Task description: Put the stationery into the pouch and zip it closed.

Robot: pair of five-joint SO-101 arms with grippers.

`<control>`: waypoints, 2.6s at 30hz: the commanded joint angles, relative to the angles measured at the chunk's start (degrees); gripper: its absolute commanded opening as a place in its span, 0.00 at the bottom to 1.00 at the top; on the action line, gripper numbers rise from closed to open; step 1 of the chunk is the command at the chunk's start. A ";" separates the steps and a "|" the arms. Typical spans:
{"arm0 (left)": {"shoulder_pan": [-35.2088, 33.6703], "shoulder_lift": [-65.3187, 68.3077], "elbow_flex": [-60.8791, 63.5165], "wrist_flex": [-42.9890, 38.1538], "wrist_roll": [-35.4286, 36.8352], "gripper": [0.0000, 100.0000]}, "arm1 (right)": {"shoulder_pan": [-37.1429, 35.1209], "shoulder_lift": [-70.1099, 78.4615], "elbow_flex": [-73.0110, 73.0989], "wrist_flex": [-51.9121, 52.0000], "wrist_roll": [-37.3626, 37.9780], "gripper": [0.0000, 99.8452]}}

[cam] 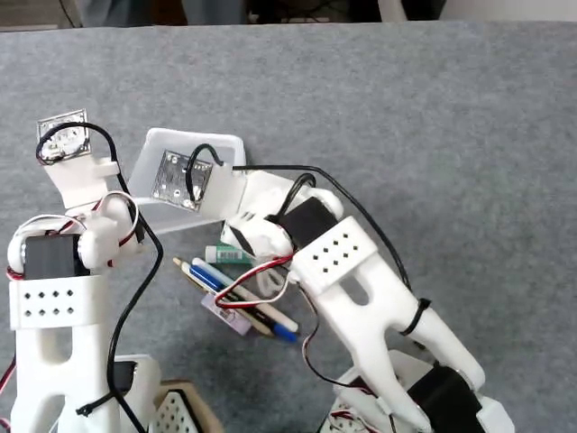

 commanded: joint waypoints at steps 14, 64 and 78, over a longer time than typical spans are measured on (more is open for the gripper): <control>0.40 -0.26 -13.67 11.25 -4.57 0.34 | 0.26 -0.22 -10.42 6.95 -3.34 0.01; -4.09 -0.26 -18.59 7.91 -9.32 0.37 | 0.09 -4.97 -28.97 31.74 -2.81 0.01; -4.18 -0.18 -10.42 0.70 -9.32 0.37 | -0.09 -6.11 -28.97 34.11 -2.81 0.01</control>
